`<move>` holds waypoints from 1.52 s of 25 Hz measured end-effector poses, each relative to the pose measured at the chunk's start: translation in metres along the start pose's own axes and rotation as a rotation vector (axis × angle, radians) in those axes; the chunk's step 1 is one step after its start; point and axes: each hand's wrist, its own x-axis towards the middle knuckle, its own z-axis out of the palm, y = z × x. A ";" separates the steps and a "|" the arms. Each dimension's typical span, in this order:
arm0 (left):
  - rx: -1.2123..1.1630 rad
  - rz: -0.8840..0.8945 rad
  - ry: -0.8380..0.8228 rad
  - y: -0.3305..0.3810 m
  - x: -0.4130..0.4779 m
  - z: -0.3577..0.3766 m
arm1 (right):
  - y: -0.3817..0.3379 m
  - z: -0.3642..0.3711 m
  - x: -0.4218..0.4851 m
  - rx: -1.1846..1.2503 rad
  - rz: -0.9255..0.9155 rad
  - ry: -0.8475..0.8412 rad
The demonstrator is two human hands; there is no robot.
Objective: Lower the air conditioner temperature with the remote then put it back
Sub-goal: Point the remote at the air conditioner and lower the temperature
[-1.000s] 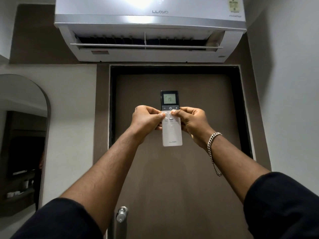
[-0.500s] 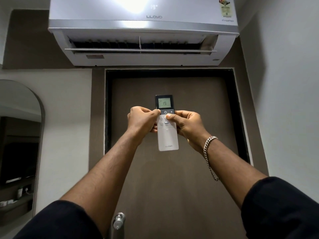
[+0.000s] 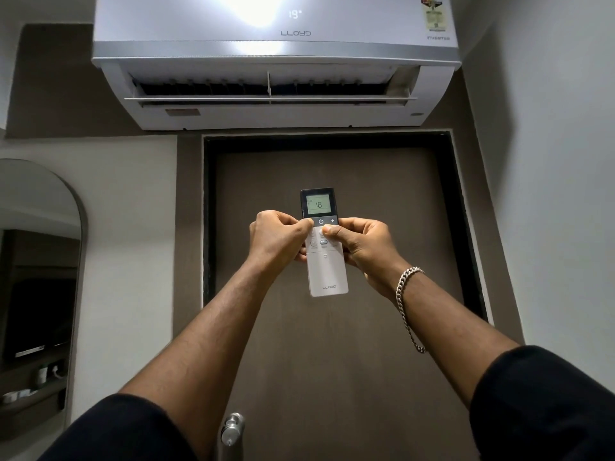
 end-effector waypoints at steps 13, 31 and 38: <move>0.004 -0.010 0.063 0.007 -0.005 0.000 | -0.001 0.003 -0.002 0.005 0.006 0.005; -0.058 -0.060 0.033 0.014 -0.010 -0.002 | -0.013 0.003 -0.011 0.004 0.016 0.013; -0.067 -0.062 0.000 0.012 -0.014 -0.006 | -0.012 0.003 -0.012 -0.048 0.007 0.002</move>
